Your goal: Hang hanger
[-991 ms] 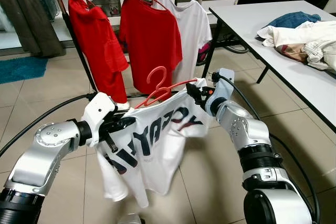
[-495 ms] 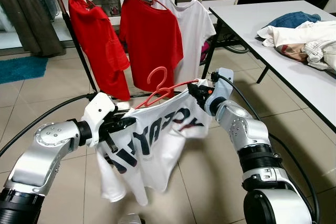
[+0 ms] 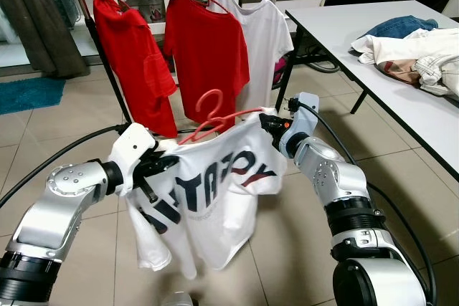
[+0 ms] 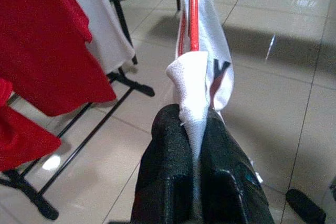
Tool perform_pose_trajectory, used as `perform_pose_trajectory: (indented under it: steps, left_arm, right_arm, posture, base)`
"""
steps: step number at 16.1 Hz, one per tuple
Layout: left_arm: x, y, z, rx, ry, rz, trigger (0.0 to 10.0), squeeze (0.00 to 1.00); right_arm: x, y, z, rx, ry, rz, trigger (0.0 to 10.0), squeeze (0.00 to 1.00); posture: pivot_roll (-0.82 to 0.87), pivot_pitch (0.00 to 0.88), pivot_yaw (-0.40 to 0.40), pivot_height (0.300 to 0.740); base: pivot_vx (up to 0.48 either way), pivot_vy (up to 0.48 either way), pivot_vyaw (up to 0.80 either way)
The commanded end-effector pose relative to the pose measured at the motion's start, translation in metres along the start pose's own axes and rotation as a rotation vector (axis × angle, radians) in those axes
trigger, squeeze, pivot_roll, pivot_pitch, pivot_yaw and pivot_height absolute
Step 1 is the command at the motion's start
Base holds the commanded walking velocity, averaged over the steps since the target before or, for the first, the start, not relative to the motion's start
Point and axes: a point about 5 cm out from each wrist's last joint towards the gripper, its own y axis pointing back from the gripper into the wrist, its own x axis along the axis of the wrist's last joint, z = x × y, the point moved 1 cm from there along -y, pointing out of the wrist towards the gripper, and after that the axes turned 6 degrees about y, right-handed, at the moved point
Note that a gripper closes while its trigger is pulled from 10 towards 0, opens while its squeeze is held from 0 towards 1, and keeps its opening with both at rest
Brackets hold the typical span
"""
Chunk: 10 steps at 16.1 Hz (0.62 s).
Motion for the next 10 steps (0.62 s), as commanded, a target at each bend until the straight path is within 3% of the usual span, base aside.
perform_pose_trajectory:
  steps: [1,5,6,7,8,9,10]
  left_arm:
    - [0.007,0.001,-0.004,0.016,-0.046,0.006,0.0,0.0]
    - [0.002,0.001,-0.002,0.011,-0.056,-0.018,0.0,0.0]
    - [0.003,0.001,-0.003,0.016,-0.054,-0.01,0.0,0.0]
    - [0.004,0.001,-0.003,0.019,-0.054,-0.008,0.0,0.0]
    - [0.004,0.001,-0.003,0.018,-0.054,-0.005,0.0,0.0]
    - [0.004,0.001,-0.003,0.017,-0.053,-0.003,0.0,0.0]
    - [0.005,0.0,-0.002,0.012,-0.051,0.001,0.0,0.0]
  right_arm:
    - [0.012,0.001,-0.001,0.008,-0.011,0.049,0.0,0.0]
    - [0.019,0.002,-0.001,0.005,-0.021,0.074,0.0,0.0]
    - [0.012,0.001,-0.005,0.03,0.015,0.024,0.6,0.0]
    - [0.002,0.001,-0.009,0.06,0.039,-0.028,10.0,0.0]
    - [-0.005,0.001,-0.012,0.074,0.033,-0.061,10.0,0.31]
    - [-0.008,0.002,-0.012,0.066,0.036,-0.068,10.0,1.0]
    - [-0.01,0.002,-0.013,0.061,0.029,-0.07,10.0,1.0]
  posture:
    - [0.07,0.0,0.01,0.74]
    - [0.06,0.0,0.008,0.74]
    - [0.06,0.0,0.005,0.74]
    - [0.06,0.0,0.004,0.74]
    - [0.06,0.0,0.004,0.74]
    - [0.07,0.0,0.003,0.74]
    - [0.07,0.0,0.002,0.74]
  base:
    - [0.0,0.0,0.0]
    - [0.0,0.0,0.0]
    - [0.0,0.0,0.0]
    - [0.0,0.0,0.0]
    - [0.0,0.0,0.0]
    - [0.0,0.0,0.0]
    - [0.0,0.0,0.0]
